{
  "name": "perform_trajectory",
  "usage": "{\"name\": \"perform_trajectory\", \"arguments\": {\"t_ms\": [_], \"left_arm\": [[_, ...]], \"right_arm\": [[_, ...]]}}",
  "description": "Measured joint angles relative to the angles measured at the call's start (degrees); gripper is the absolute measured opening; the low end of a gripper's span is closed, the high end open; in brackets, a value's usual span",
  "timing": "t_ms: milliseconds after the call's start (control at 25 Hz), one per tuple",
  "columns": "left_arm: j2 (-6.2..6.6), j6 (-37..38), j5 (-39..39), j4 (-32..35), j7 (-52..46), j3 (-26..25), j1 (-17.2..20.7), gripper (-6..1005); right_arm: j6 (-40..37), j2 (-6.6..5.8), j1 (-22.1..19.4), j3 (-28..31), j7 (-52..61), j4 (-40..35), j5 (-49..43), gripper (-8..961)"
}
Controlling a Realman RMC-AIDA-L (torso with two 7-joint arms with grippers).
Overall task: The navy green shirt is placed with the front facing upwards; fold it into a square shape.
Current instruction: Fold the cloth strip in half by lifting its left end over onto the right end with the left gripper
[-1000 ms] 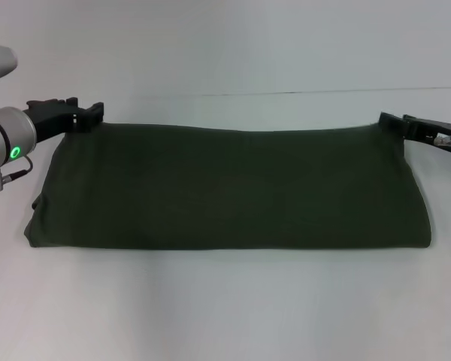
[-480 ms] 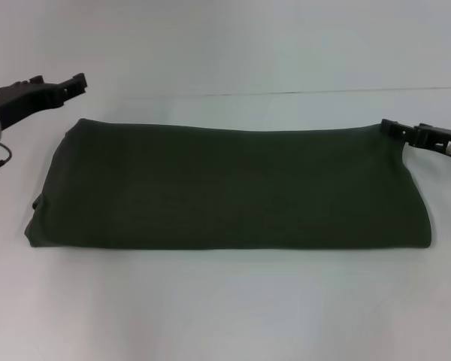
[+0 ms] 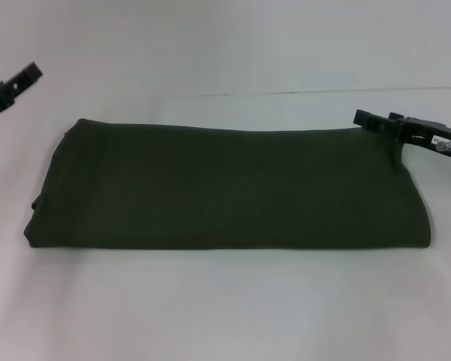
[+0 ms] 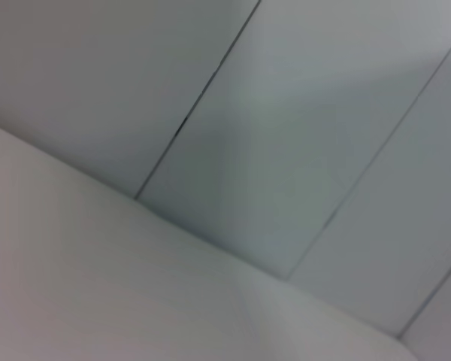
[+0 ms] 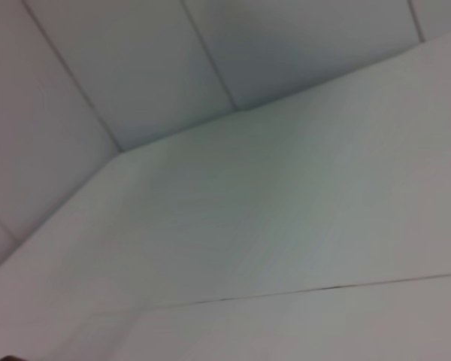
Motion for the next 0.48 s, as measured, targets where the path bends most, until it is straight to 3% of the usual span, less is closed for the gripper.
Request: {"name": "perform_trajectory", "arguments": {"t_ms": [120, 480], "left_arm": [[0.31, 2.1, 3.5, 0.7, -0.3, -0.5, 0.8, 860], [1.71, 16.2, 26.1, 10.1, -6.7, -2.6, 3.4, 859]], "right_arm": [[-2.7, -0.1, -0.1, -0.1, -1.6, -0.1, 0.3, 919], [-8.8, -0.13, -0.7, -0.1, -4.4, -1.0, 0.3, 917]]}}
